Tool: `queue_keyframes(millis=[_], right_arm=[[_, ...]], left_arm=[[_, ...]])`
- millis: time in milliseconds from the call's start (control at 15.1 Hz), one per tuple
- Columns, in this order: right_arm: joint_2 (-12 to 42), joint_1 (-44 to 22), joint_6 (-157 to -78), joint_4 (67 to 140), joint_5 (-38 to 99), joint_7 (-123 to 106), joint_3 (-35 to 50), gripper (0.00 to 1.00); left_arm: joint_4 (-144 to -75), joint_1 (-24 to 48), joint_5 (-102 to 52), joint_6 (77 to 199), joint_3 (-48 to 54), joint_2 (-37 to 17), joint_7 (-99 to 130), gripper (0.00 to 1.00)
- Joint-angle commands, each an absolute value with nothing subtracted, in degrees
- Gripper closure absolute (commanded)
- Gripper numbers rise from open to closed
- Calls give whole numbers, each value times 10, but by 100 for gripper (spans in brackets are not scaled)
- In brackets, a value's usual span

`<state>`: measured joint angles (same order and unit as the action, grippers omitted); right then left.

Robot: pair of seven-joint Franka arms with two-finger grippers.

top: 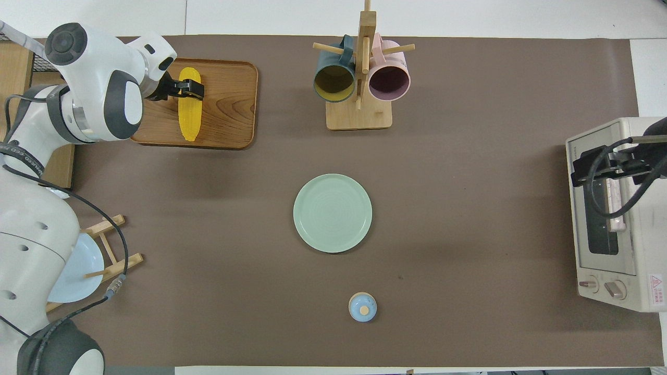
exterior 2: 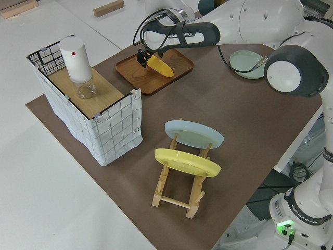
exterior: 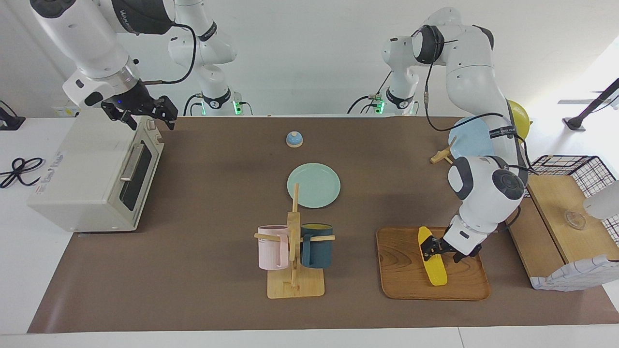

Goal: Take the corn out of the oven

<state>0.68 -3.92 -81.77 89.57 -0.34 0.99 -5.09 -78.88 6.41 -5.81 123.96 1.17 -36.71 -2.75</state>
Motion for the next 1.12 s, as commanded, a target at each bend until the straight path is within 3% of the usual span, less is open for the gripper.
queue_keyframes(millis=[0, 661, 1058], right_arm=[[9, -44, -821, 889, 8, 19, -61, 0], [4, -28, -823, 893, 11, -14, -56, 0], [2, -28, -821, 895, 11, -15, -56, 0]], left_arm=[[-815, 61, -48, 1166, -3, -286, -27, 0], [-819, 57, -23, 848, -31, -52, 33, 0], [-866, 15, -12, 777, -21, 32, 31, 0]])
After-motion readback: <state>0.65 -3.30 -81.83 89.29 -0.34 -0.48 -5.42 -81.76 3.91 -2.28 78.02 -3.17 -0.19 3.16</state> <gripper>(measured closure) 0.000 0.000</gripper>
